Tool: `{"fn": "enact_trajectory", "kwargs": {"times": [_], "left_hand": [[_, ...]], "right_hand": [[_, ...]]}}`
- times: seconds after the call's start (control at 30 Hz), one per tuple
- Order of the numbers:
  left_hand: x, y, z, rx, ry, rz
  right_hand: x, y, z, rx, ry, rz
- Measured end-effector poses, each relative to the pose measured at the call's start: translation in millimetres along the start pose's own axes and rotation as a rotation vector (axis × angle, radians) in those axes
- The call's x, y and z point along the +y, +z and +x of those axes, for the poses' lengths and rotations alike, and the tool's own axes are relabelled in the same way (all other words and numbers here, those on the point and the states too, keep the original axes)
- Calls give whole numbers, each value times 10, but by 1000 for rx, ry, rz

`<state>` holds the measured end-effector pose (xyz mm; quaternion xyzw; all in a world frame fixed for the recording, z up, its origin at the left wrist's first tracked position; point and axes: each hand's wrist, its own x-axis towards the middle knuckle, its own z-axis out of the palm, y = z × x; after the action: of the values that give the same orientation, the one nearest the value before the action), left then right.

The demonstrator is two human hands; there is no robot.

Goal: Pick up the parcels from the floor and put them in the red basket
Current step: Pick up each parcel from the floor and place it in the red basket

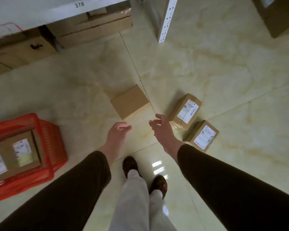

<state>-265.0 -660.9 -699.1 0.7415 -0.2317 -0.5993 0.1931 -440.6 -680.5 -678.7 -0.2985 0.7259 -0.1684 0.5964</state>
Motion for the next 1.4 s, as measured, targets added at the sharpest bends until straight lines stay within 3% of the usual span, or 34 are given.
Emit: {"fn": "enact_trajectory", "kwargs": {"times": [0.4,0.73,0.87,1.07,1.4], "left_hand": [[110,-107,1115,172,-131,-109],[-255,156,2122,273,-205,-240],[-372,241,2344,243,-230,-298],[-436,330,2315,179,-215,-427],[-63,-96,1304,421,-93,-496]], "right_hand": [[-468,246,1349,-66,-35,-192],[-281,436,2436,-165,9,-352],[-204,507,2692,-194,53,-356],[-200,538,2726,-228,41,-352],[-661,418,1762,-119,-101,-372]]}}
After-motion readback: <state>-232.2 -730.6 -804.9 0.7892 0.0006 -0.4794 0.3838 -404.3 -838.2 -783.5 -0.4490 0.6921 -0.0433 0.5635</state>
